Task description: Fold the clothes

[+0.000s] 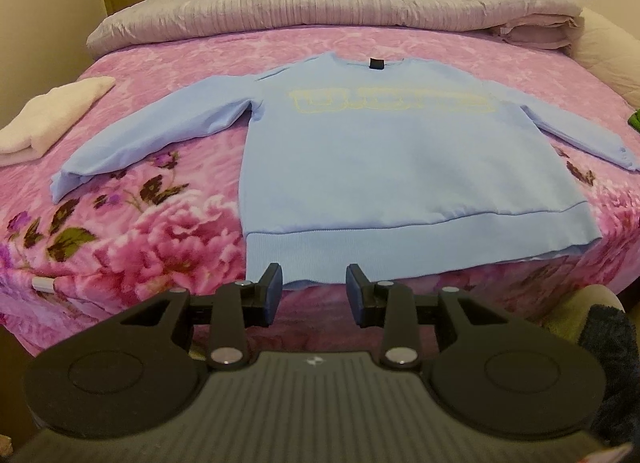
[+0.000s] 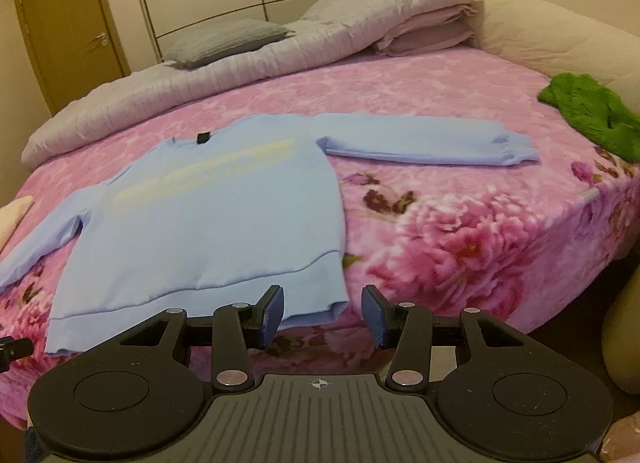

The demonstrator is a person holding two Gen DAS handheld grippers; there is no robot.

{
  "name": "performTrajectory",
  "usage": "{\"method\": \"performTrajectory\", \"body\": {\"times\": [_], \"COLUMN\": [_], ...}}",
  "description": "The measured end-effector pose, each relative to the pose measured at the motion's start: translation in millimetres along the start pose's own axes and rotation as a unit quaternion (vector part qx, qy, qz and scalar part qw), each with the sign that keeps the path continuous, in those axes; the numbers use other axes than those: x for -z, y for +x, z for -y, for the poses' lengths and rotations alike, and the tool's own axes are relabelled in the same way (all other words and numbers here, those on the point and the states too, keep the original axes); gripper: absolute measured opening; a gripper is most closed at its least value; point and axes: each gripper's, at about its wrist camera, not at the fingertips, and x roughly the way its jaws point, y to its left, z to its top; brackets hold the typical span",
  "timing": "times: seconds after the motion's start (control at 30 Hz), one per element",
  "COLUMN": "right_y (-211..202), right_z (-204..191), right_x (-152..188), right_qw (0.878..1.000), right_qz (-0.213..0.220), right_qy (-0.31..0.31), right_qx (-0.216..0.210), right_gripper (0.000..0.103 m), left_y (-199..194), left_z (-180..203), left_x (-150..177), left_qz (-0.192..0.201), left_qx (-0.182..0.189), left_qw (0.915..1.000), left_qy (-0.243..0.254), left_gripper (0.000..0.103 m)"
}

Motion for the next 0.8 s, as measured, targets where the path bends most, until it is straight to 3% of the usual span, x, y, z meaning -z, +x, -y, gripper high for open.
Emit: {"method": "performTrajectory", "body": {"times": [0.5,0.8], "right_y": [14.8,19.3], "right_z": [-9.1,-37.2], "right_x": [-7.5,-2.4], "right_qw": [1.000,0.998], "right_qz": [-0.014,-0.027], "right_qy": [-0.017,-0.057], "right_qx": [0.019,-0.013], "right_gripper": [0.047,0.047], "left_y": [18.0,7.1], "left_z": [7.8,-2.3], "left_x": [-10.2,-6.9], "left_qz": [-0.013,-0.006], "left_qx": [0.016,0.004], "left_qw": [0.9997,1.0000], "left_qy": [0.013,0.003], "left_gripper": [0.031,0.031]}}
